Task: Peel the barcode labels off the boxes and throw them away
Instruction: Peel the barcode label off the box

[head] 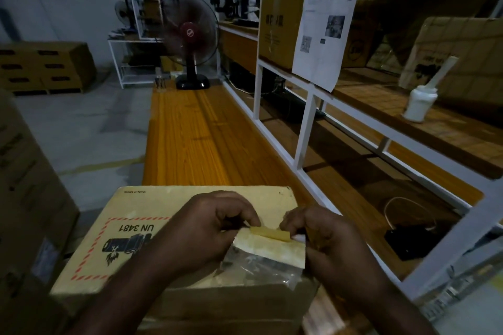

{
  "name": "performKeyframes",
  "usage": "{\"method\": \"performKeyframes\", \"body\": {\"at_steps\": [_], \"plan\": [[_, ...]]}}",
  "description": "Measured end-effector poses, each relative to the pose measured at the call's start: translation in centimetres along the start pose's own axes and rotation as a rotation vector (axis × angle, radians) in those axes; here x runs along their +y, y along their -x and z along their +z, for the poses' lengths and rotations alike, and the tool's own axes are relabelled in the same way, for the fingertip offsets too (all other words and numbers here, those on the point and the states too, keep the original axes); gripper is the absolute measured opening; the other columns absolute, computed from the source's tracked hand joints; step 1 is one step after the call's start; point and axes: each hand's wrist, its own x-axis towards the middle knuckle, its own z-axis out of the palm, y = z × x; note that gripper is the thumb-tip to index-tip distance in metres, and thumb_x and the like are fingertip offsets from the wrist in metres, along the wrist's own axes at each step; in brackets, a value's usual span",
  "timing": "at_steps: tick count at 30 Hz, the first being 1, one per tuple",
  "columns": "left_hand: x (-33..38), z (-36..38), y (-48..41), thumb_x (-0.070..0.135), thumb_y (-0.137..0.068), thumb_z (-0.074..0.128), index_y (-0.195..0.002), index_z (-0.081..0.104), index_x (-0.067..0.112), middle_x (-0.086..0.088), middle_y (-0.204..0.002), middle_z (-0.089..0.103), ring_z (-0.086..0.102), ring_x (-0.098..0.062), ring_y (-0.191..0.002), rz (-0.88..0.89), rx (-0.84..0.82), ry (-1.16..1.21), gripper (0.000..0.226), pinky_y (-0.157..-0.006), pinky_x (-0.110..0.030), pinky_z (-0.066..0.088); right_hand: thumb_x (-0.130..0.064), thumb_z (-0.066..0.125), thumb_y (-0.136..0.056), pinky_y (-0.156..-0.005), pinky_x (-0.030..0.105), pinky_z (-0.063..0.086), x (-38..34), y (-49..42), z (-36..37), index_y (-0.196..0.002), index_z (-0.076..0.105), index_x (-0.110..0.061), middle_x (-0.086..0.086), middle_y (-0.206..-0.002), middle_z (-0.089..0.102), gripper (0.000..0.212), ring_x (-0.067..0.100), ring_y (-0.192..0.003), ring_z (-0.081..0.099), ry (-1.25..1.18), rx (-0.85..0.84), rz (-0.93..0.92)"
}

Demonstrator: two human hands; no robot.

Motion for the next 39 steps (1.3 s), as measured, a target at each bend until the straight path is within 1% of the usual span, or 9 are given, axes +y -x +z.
{"method": "performKeyframes", "body": {"at_steps": [4,8,11,14,17,23,28,31,39], "plan": [[0.3,-0.2,-0.1,0.006,-0.076,0.081,-0.096,0.073,0.034,0.014,-0.091,0.075,0.071,-0.005,-0.089,-0.109,-0.027,0.076,0.035,-0.081,-0.032,0.059,0.001,0.073,-0.074,-0.072,0.029,0.054,-0.2,0.1,0.0,-0.088,0.064,-0.029,-0.016,-0.095,0.065,0.035,0.006,-0.094,0.063,0.099,0.039,-0.089],[0.6,-0.2,-0.2,0.008,-0.078,0.079,-0.109,0.052,0.04,0.013,-0.094,0.075,0.07,-0.004,-0.092,-0.216,-0.023,0.096,0.052,-0.087,-0.036,0.058,0.008,0.078,-0.068,-0.07,0.032,0.055,0.2,0.3,0.3,-0.089,0.063,-0.031,-0.017,-0.093,0.066,0.047,0.005,-0.091,0.063,0.145,0.09,-0.157],[0.2,0.1,-0.1,0.012,-0.079,0.079,-0.108,0.06,0.045,0.022,-0.106,0.067,0.064,0.0,-0.104,-0.17,-0.045,0.012,0.048,-0.094,-0.033,0.055,0.014,0.078,-0.065,-0.074,0.03,0.053,0.2,0.6,0.5,-0.091,0.062,-0.032,-0.017,-0.096,0.065,0.055,0.003,-0.094,0.063,0.14,0.137,-0.181],[0.0,0.0,-0.6,0.038,-0.078,0.075,-0.099,0.071,0.044,0.026,-0.108,0.062,0.058,0.0,-0.109,-0.066,-0.101,-0.109,0.022,-0.095,-0.037,0.051,0.011,0.08,-0.065,-0.073,0.03,0.053,0.1,0.8,0.7,-0.093,0.061,-0.033,-0.017,-0.096,0.065,0.055,0.004,-0.093,0.063,0.117,0.172,-0.18],[0.0,-0.2,-0.7,0.058,-0.071,0.066,-0.089,0.072,0.039,0.02,-0.095,0.068,0.06,-0.004,-0.097,0.022,-0.134,-0.141,0.027,-0.084,-0.038,0.051,-0.009,0.073,-0.075,-0.071,0.033,0.056,-0.6,1.0,0.7,-0.094,0.059,-0.035,-0.014,-0.094,0.065,0.034,0.011,-0.091,0.065,-0.06,0.195,-0.077],[-0.1,-0.3,-0.8,0.052,-0.071,0.068,-0.084,0.072,0.033,0.016,-0.086,0.069,0.064,-0.006,-0.086,0.017,-0.156,-0.039,0.024,-0.072,-0.027,0.052,-0.003,0.074,-0.082,-0.074,0.016,0.055,-1.4,0.9,0.5,-0.114,0.06,-0.032,-0.02,-0.11,0.064,0.045,0.0,-0.107,0.06,-0.276,0.09,0.203],[0.0,-0.3,-0.8,0.028,-0.075,0.072,-0.082,0.071,0.033,0.016,-0.083,0.072,0.067,-0.003,-0.081,-0.018,-0.164,0.047,0.009,-0.067,-0.015,0.049,0.001,0.073,-0.083,-0.069,0.022,0.057,-1.8,0.9,0.4,-0.091,0.071,-0.028,-0.011,-0.097,0.068,0.031,0.004,-0.092,0.065,-0.343,0.065,0.253],[0.3,-0.3,-0.7,0.031,-0.072,0.077,-0.085,0.072,0.028,0.013,-0.083,0.074,0.068,-0.002,-0.078,-0.039,-0.191,0.148,0.014,-0.067,-0.013,0.049,-0.001,0.075,-0.081,-0.068,0.032,0.059,-2.0,0.8,0.3,-0.086,0.07,-0.026,-0.001,-0.091,0.069,0.026,0.013,-0.087,0.066,-0.327,0.057,0.241],[0.7,-0.4,-0.5,0.03,-0.075,0.077,-0.082,0.078,0.016,-0.003,-0.083,0.075,0.069,-0.014,-0.075,-0.128,-0.081,0.295,0.016,-0.065,-0.025,0.052,-0.022,0.071,-0.08,-0.07,0.037,0.06,-3.7,0.3,-0.2,-0.081,0.07,-0.025,-0.001,-0.09,0.07,0.004,0.015,-0.085,0.067,-0.42,0.08,0.278]]}}
